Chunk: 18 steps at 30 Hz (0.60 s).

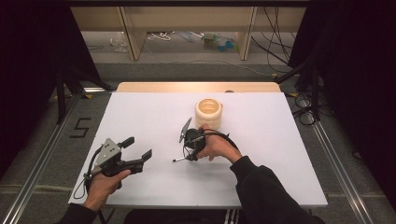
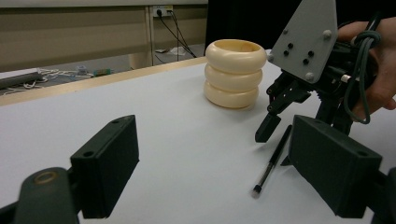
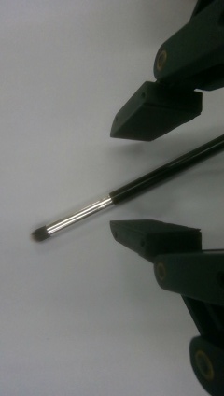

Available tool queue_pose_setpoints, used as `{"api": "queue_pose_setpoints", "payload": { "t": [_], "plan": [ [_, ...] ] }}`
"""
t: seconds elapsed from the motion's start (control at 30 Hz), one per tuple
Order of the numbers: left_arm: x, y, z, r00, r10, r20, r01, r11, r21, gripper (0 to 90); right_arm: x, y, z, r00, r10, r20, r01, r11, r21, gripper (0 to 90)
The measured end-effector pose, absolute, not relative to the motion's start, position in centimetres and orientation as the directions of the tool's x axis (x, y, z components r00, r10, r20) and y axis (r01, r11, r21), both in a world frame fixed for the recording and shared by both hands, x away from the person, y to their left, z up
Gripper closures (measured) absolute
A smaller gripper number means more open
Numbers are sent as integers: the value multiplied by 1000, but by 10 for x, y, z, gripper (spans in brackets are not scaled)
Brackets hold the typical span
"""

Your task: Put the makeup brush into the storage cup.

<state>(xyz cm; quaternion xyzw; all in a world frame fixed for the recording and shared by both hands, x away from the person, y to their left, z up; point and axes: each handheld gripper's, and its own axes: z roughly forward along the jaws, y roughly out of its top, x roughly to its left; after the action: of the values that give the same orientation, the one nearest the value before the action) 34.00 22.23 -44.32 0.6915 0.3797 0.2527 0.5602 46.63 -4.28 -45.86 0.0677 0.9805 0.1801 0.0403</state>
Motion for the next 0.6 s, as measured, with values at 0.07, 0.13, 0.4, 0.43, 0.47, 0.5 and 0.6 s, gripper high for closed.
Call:
{"api": "queue_pose_setpoints", "payload": {
  "t": [0.07,0.13,0.4,0.43,0.47,0.5,0.6],
  "plan": [
    [340,222,-443,584,809,-75,241,-84,967,163,467,-43,-459,-989,140,-49,115,930,349,508],
    [340,222,-443,584,808,-75,240,-84,967,163,467,-43,-460,-989,140,-50,115,930,349,519],
    [340,222,-443,583,809,-76,241,-82,967,164,467,-41,-463,-989,138,-52,113,936,335,535],
    [340,222,-443,583,809,-77,241,-81,967,164,467,-41,-463,-989,140,-48,116,937,330,538],
    [340,223,-443,583,809,-77,241,-81,967,164,467,-41,-463,-989,140,-48,116,937,330,538],
    [340,222,-443,583,809,-77,241,-82,967,164,468,-41,-463,-989,141,-44,119,937,330,540],
    [340,222,-443,583,809,-77,241,-82,967,163,468,-41,-463,-988,146,-39,126,936,329,565]
  ]
}}
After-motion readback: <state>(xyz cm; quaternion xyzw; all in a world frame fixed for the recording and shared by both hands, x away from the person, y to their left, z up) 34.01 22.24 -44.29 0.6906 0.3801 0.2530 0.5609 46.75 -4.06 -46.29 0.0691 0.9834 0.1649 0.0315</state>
